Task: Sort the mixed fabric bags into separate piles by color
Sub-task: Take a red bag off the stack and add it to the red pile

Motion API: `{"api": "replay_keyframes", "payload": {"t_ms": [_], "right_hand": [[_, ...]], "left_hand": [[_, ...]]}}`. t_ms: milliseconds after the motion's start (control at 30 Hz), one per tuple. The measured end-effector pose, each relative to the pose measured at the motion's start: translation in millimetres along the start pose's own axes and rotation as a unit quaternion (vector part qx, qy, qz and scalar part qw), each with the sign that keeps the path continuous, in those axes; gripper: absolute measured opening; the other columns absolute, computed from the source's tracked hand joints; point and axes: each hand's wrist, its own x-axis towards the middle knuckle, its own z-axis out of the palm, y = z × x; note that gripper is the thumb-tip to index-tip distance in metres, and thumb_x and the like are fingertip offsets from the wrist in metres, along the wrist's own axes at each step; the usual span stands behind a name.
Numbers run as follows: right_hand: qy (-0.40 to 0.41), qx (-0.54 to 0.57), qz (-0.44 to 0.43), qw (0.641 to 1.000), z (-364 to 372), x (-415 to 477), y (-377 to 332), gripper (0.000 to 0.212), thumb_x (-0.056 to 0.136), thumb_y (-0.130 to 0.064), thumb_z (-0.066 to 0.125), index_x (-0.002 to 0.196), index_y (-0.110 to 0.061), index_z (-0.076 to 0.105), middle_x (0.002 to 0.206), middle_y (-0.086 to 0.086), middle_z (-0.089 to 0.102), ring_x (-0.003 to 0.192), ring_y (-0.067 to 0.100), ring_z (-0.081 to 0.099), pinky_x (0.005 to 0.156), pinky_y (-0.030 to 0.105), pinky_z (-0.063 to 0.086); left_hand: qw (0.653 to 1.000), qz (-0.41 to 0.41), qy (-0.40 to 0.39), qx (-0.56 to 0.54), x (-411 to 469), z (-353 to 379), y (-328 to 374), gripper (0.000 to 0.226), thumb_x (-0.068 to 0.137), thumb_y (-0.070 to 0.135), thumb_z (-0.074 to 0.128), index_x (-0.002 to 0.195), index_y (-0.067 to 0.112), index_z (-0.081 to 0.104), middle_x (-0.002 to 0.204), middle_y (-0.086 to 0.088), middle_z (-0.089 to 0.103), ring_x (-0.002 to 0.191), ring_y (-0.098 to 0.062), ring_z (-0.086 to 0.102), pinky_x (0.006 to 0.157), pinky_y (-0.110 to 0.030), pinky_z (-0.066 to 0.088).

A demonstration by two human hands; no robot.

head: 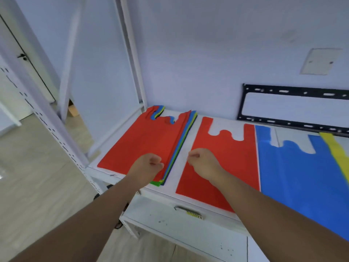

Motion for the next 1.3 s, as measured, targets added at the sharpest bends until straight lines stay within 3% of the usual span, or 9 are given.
{"api": "replay_keyframes", "payload": {"t_ms": [133,267,533,700,767,867,1000,1200,1300], "right_hand": [[-0.028,0.170,0.066,0.983,20,30,-23,0.028,0.091,0.002,0.046,0.110,-0.005,0.066,0.105,0.013,0.069,0.079,0.022,0.068,0.068,0.032,0.056],[-0.015,0.263,0.121,0.957,40,40,-35,0.026,0.093,0.011,0.039,0.098,-0.001,0.062,0.085,0.012,0.061,0.060,0.018,0.058,0.048,0.019,0.050],[0.086,0.311,0.189,0.927,73,48,-45,0.014,0.099,-0.003,0.046,0.102,-0.002,0.059,0.092,0.015,0.063,0.073,0.024,0.063,0.068,0.030,0.056],[0.108,0.342,0.203,0.911,90,40,-54,0.015,0.095,-0.008,0.053,0.105,-0.001,0.062,0.102,0.016,0.064,0.093,0.028,0.067,0.086,0.040,0.058],[0.107,0.358,0.214,0.902,92,35,-61,0.010,0.094,-0.008,0.053,0.098,-0.004,0.062,0.100,0.015,0.065,0.089,0.027,0.067,0.080,0.037,0.057],[0.105,0.348,0.246,0.898,92,28,-68,0.023,0.093,-0.013,0.053,0.113,-0.005,0.059,0.106,0.017,0.068,0.079,0.023,0.067,0.063,0.029,0.049],[0.085,0.294,0.257,0.917,93,16,-69,0.025,0.093,-0.021,0.052,0.113,-0.008,0.058,0.090,0.014,0.075,0.062,0.017,0.061,0.053,0.026,0.037],[0.012,0.208,0.256,0.944,101,2,-66,0.029,0.096,-0.032,0.054,0.100,-0.007,0.068,0.075,0.008,0.072,0.060,0.017,0.067,0.059,0.027,0.051],[0.013,0.217,0.258,0.941,105,1,-66,0.041,0.093,-0.039,0.060,0.111,-0.003,0.068,0.082,0.012,0.070,0.066,0.021,0.068,0.066,0.032,0.059]], "left_hand": [[0.998,0.014,-0.025,0.047,23,-10,-6,0.038,0.089,0.035,0.070,0.124,0.021,0.063,0.117,0.009,0.064,0.107,-0.010,0.061,0.090,-0.023,0.042],[0.992,0.054,-0.072,0.091,46,-14,-17,0.049,0.084,0.039,0.076,0.128,0.023,0.061,0.129,0.005,0.063,0.117,-0.010,0.059,0.100,-0.026,0.044],[0.932,0.196,-0.148,0.267,60,-10,-42,0.115,0.054,0.084,0.064,0.150,0.029,0.032,0.147,0.004,0.035,0.137,-0.021,0.036,0.113,-0.042,0.037],[0.893,0.316,-0.171,0.273,80,-28,-62,0.106,0.062,0.070,0.075,0.150,0.029,0.035,0.150,0.007,0.037,0.136,-0.019,0.040,0.113,-0.036,0.036],[0.887,0.343,-0.186,0.248,87,-37,-65,0.096,0.067,0.066,0.074,0.148,0.028,0.040,0.150,0.008,0.041,0.136,-0.015,0.044,0.112,-0.033,0.037],[0.897,0.358,-0.176,0.188,93,-45,-71,0.074,0.079,0.056,0.071,0.143,0.026,0.048,0.142,0.007,0.053,0.127,-0.013,0.054,0.105,-0.029,0.042],[0.921,0.338,-0.157,0.110,98,-51,-77,0.055,0.087,0.039,0.069,0.138,0.025,0.053,0.123,0.002,0.068,0.112,-0.017,0.064,0.094,-0.034,0.049],[0.921,0.319,-0.214,0.062,99,-50,-84,0.076,0.082,0.055,0.066,0.148,0.030,0.039,0.138,0.006,0.061,0.125,-0.011,0.059,0.105,-0.035,0.048],[0.914,0.326,-0.234,0.062,96,-47,-92,0.094,0.075,0.065,0.067,0.153,0.027,0.030,0.155,0.005,0.044,0.140,-0.011,0.045,0.115,-0.037,0.039]]}}
